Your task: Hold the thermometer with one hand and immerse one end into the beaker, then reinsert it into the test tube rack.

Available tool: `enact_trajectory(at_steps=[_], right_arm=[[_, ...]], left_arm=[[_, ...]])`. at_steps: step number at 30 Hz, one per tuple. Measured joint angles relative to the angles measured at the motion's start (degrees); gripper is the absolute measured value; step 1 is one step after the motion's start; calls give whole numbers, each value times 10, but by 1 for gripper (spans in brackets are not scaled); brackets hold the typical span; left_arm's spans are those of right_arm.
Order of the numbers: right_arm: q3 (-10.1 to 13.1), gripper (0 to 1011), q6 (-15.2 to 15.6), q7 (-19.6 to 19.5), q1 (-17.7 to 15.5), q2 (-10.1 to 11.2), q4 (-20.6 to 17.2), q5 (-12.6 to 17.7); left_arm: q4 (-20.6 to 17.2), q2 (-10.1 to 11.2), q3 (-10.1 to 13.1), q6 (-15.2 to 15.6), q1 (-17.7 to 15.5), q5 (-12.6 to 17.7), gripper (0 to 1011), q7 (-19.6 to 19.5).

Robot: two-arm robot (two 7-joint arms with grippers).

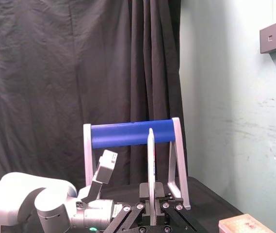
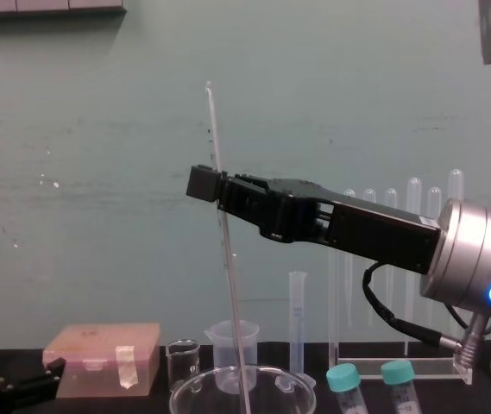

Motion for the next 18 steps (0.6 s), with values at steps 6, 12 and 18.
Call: enact_trajectory(at_steps=[6, 12, 18], right_arm=[[0, 51, -1, 1, 1, 1, -1, -1], [1, 51, -2, 1, 0, 1, -2, 0], [1, 51, -2, 1, -1, 2, -3, 0]], left_arm=[[0, 0, 0, 0, 0, 0, 1008, 0], [0, 0, 0, 0, 0, 0, 1008, 0], [0, 0, 0, 0, 0, 0, 1008, 0]])
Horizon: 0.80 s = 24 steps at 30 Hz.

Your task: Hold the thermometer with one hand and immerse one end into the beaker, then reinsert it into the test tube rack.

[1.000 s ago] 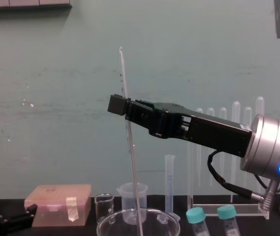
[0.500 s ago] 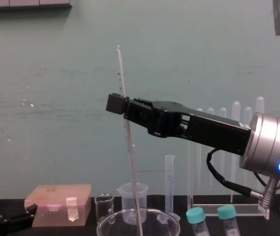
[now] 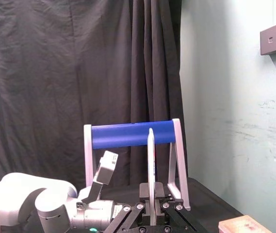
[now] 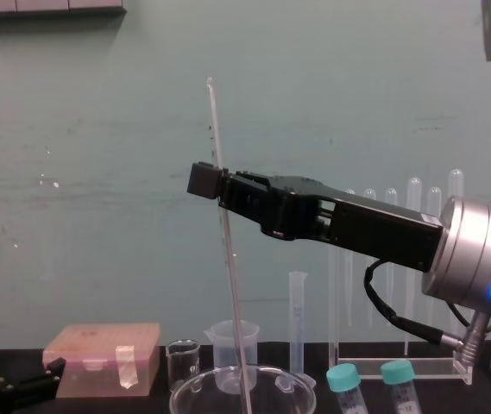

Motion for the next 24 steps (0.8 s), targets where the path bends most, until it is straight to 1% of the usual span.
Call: enact_trajectory(at_steps=[24], right_arm=[[-2, 51, 0, 1, 1, -1, 3, 0]], left_arm=[[0, 0, 0, 0, 0, 0, 1008, 0]])
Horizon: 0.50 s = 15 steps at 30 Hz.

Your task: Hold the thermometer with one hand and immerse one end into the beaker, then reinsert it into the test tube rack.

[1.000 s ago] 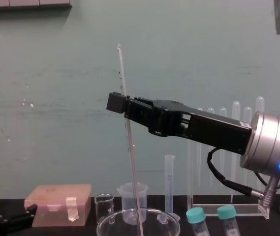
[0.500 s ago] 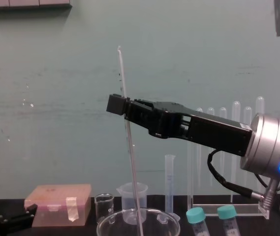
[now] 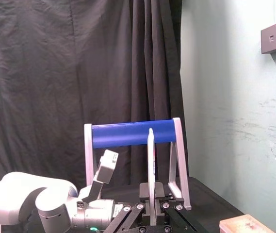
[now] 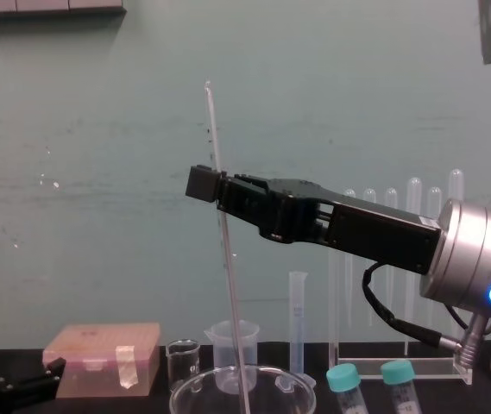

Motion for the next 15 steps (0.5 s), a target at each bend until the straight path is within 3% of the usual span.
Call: enact_trajectory(at_steps=[15], right_arm=[[1, 51, 0, 0, 0, 1, -1, 0]], left_arm=[[0, 0, 0, 0, 0, 0, 1008, 0]])
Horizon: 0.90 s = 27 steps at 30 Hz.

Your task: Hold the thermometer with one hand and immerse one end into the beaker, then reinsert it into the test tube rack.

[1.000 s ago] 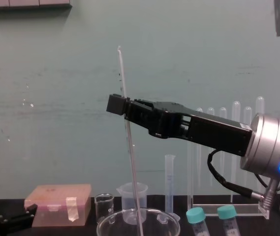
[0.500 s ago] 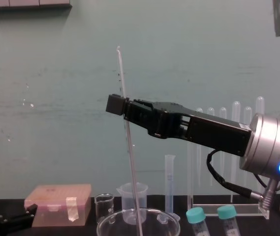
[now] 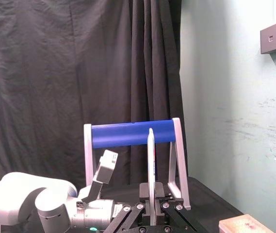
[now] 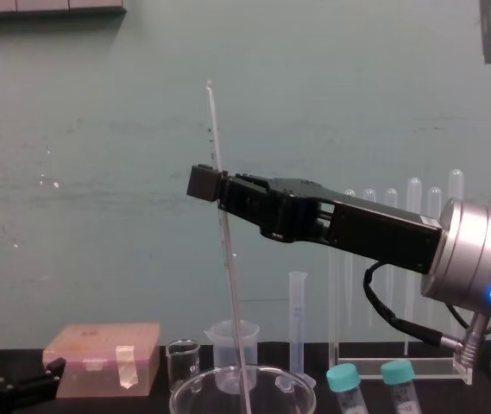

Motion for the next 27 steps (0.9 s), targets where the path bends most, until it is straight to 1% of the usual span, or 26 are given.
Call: enact_trajectory(at_steps=[22, 27], right_arm=[[1, 51, 2, -1, 0, 0, -1, 2], [5, 51, 12, 0, 4, 1, -10, 13]], left_arm=[[0, 0, 0, 0, 0, 0, 1008, 0], [0, 0, 0, 0, 0, 0, 1008, 0]])
